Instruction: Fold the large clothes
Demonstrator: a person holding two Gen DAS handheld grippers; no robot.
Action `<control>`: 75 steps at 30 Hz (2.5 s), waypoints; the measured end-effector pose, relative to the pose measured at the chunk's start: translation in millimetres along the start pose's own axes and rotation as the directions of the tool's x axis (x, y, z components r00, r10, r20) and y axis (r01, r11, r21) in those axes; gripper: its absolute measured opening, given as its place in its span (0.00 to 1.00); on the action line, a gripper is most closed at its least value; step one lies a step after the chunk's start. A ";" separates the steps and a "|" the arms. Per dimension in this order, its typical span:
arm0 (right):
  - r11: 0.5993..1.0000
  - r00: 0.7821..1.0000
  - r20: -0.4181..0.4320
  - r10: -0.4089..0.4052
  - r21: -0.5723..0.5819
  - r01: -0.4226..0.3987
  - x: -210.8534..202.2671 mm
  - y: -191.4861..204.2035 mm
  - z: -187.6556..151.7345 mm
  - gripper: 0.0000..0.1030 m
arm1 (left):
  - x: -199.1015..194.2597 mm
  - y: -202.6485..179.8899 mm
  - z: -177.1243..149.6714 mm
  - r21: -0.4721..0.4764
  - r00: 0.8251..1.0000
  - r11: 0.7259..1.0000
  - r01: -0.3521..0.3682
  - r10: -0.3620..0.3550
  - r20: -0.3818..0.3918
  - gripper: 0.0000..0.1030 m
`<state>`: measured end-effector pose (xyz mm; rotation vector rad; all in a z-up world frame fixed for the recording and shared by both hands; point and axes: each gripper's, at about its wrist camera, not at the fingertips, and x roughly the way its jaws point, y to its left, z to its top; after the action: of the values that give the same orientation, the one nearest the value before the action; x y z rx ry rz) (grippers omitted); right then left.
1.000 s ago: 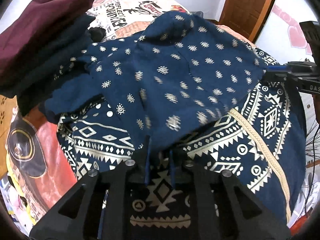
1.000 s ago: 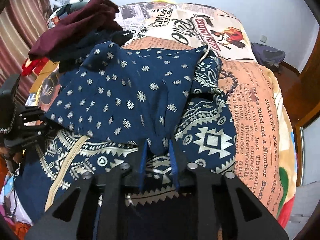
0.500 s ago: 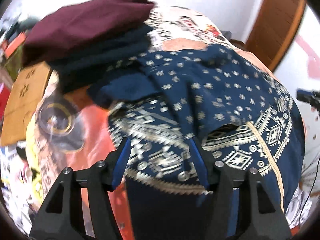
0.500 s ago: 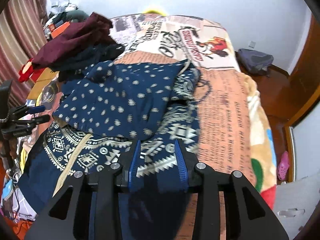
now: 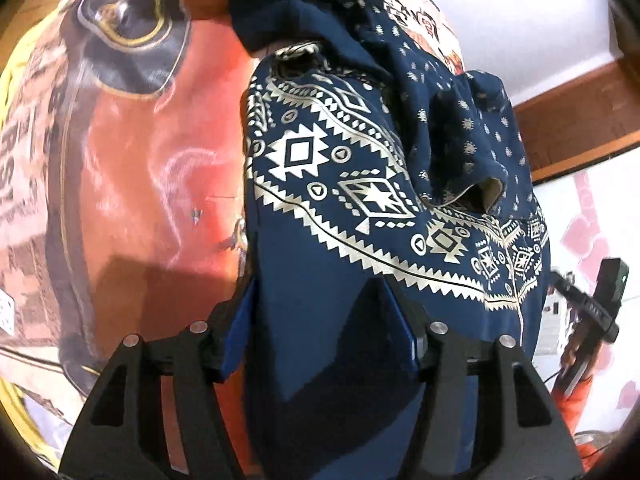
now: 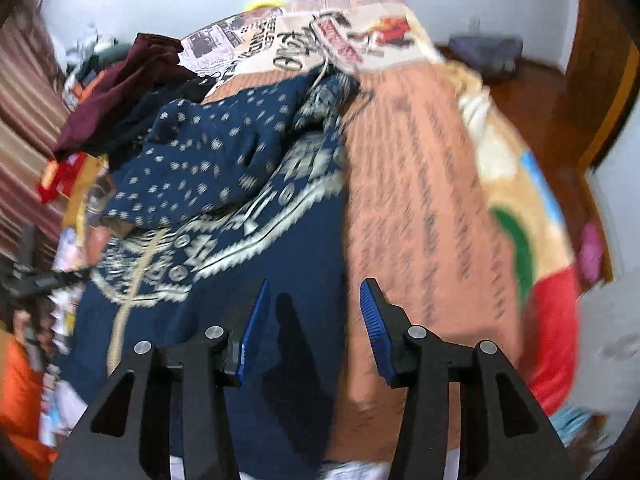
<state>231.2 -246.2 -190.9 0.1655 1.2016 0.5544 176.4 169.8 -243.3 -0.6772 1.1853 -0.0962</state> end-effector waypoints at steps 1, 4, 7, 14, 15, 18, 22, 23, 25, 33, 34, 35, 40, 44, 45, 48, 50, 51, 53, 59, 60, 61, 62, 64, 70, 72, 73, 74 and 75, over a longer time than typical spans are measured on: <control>1.000 1.000 0.005 0.003 0.002 -0.003 2.7 1.2 -2.7 0.42 | -0.2 1.2 -1.8 -0.012 1.000 1.000 0.009 -0.009 0.005 0.58; 1.000 0.999 0.032 -0.027 -0.013 0.027 8.4 5.0 -9.8 0.45 | -0.3 3.6 -4.0 -0.041 0.999 0.998 0.043 -0.043 0.008 0.58; 0.999 0.998 0.055 -0.042 -0.012 0.042 8.1 7.6 -11.1 0.45 | -2.2 -5.9 -7.3 0.011 0.999 0.999 0.051 -0.051 0.011 0.48; 0.998 0.997 0.081 0.016 -0.063 -0.011 5.1 19.0 -7.4 0.10 | -13.6 -48.6 -2.5 0.192 0.998 0.981 -0.016 0.004 0.062 0.08; 0.997 0.996 0.089 0.025 -0.076 -0.019 3.9 22.8 -5.0 0.10 | -17.9 -54.4 1.4 0.204 0.997 0.979 -0.018 0.002 0.080 0.07; 0.991 0.990 0.128 0.063 -0.128 -0.046 -8.0 39.1 10.2 0.09 | -36.2 -71.3 17.9 0.234 0.990 0.972 -0.020 -0.014 0.142 0.07; 0.984 0.972 0.218 0.088 -0.168 -0.052 -30.0 54.4 36.6 0.09 | -67.8 -87.4 42.7 0.260 0.965 0.965 -0.032 -0.038 0.260 0.07; 0.985 0.967 0.239 0.090 -0.167 -0.051 -33.2 55.5 43.3 0.09 | -73.6 -89.6 50.8 0.256 0.957 0.966 -0.040 -0.036 0.288 0.07; 0.987 0.957 0.281 0.067 -0.158 -0.023 -35.0 55.8 56.4 0.09 | -77.7 -88.6 62.6 0.243 0.943 0.967 -0.072 -0.013 0.331 0.07; 0.988 0.973 0.196 -0.119 -0.076 0.136 30.2 22.2 72.1 0.09 | -4.7 -47.3 88.5 0.126 0.943 0.961 -0.246 0.207 0.259 0.07; 0.988 0.977 0.175 -0.123 -0.072 0.137 37.4 17.7 70.8 0.09 | 2.2 -44.4 87.8 0.125 0.946 0.961 -0.246 0.210 0.248 0.08; 0.988 0.978 0.169 -0.121 -0.074 0.135 39.2 15.2 68.9 0.10 | 10.1 -39.0 87.0 0.122 0.952 0.964 -0.237 0.206 0.225 0.08; 0.983 0.978 0.172 -0.119 -0.118 0.140 21.2 20.2 63.9 0.13 | 11.5 -35.0 81.7 0.120 0.960 0.971 -0.208 0.180 0.214 0.09; 0.984 0.983 0.149 -0.107 -0.129 0.126 2.6 20.0 63.3 0.15 | -5.1 -38.2 76.8 0.146 0.960 0.962 -0.231 0.202 0.192 0.36; 0.986 0.984 0.148 -0.097 -0.124 0.115 -2.3 19.2 62.1 0.16 | -10.9 -37.9 73.6 0.143 0.963 0.965 -0.222 0.193 0.188 0.47; 0.989 0.985 0.154 -0.075 -0.111 0.093 -11.0 15.1 58.2 0.23 | -28.9 -36.6 63.4 0.149 0.969 0.969 -0.197 0.170 0.179 0.48; 0.989 0.985 0.154 -0.077 -0.113 0.095 -16.0 14.5 53.7 0.38 | -35.6 -37.7 57.6 0.157 0.967 0.965 -0.211 0.182 0.180 0.48; 0.988 0.984 0.157 -0.084 -0.119 0.103 -17.9 15.3 50.9 0.44 | -38.8 -37.9 53.4 0.163 0.966 0.962 -0.218 0.188 0.178 0.48; 0.984 0.985 0.145 -0.093 -0.141 0.113 -18.5 18.1 45.6 0.44 | -40.0 -37.9 47.2 0.169 0.967 0.960 -0.222 0.195 0.163 0.49; 0.984 0.993 0.067 -0.095 -0.143 0.104 -3.2 16.5 23.3 0.44 | -22.1 -27.5 18.8 0.156 0.986 0.974 -0.165 0.157 0.058 0.49; 0.985 0.994 0.047 -0.097 -0.141 0.103 1.9 15.3 18.4 0.44 | -14.9 -23.8 13.7 0.145 0.988 0.977 -0.155 0.152 0.031 0.49; 0.985 0.995 0.033 -0.098 -0.136 0.102 5.3 13.8 14.3 0.44 | -10.3 -20.6 9.9 0.134 0.990 0.981 -0.143 0.142 0.012 0.49; 0.986 0.995 0.025 -0.099 -0.129 0.101 9.2 12.1 9.8 0.44 | -3.8 -16.8 5.5 0.117 0.992 0.985 -0.123 0.126 -0.016 0.49; 0.986 0.994 0.053 -0.098 -0.127 0.104 8.9 11.4 2.7 0.47 | 3.0 -10.2 -2.6 0.071 0.995 0.993 -0.098 0.100 -0.025 0.49; 0.982 0.993 0.070 -0.098 -0.153 0.108 11.6 24.3 -2.8 0.58 | 4.7 -18.7 -8.0 0.059 0.998 0.997 -0.057 0.057 -0.003 0.46; 0.978 0.991 0.089 -0.101 -0.172 0.115 11.8 29.3 -3.4 0.53 | 2.3 -30.5 -10.9 0.115 0.997 0.990 -0.077 0.076 0.015 0.37; 0.976 0.990 0.099 -0.096 -0.188 0.114 10.9 32.9 -3.2 0.42 | 0.5 -36.6 -12.2 0.140 0.996 0.986 -0.086 0.084 0.021 0.31; 0.975 0.992 0.099 -0.080 -0.201 0.098 10.3 34.8 -3.6 0.34 | -1.1 -40.8 -13.4 0.160 0.996 0.983 -0.090 0.087 0.027 0.27; 0.976 0.995 0.086 -0.047 -0.209 0.065 10.4 36.8 -2.9 0.17 | -2.4 -44.4 -12.6 0.178 0.995 0.979 -0.097 0.092 0.033 0.16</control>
<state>219.3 -210.1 -185.7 -0.0271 1.0575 0.6166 176.5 129.8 -220.2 -0.4618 1.1674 -0.1131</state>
